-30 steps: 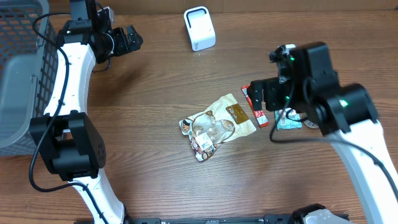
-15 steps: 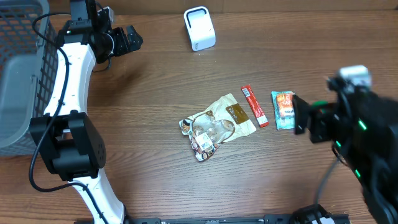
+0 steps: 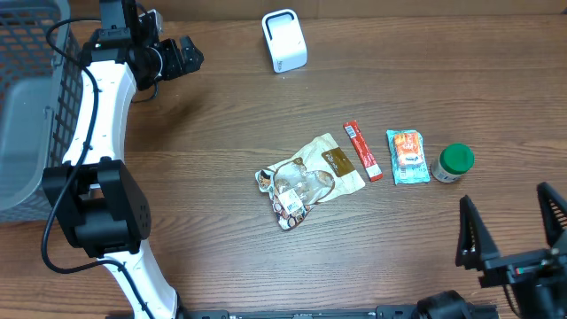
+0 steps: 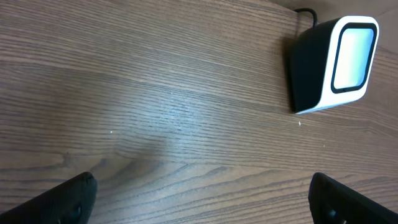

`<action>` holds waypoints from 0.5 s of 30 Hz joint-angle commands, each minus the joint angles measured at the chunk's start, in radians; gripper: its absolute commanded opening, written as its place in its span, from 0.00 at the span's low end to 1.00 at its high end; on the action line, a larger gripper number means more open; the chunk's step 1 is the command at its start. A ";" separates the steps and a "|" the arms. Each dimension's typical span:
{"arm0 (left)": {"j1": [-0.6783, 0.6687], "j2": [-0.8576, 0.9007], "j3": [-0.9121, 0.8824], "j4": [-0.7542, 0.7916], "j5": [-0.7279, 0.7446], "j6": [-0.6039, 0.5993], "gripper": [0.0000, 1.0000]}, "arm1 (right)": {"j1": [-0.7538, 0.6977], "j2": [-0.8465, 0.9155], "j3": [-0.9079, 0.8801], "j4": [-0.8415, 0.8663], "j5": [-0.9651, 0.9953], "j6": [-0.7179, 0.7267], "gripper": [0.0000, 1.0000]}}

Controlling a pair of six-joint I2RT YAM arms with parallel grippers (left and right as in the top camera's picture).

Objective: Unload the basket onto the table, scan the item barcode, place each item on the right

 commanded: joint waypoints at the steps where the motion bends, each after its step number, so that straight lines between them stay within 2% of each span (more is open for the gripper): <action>1: -0.006 -0.029 0.006 0.000 -0.002 -0.005 1.00 | -0.019 -0.084 -0.141 0.092 -0.039 -0.001 1.00; 8: -0.006 -0.029 0.006 0.000 -0.002 -0.005 1.00 | -0.032 -0.201 -0.393 0.414 -0.068 -0.001 1.00; 15: -0.006 -0.029 0.006 0.000 -0.002 -0.005 1.00 | -0.033 -0.305 -0.700 0.861 -0.134 -0.001 1.00</action>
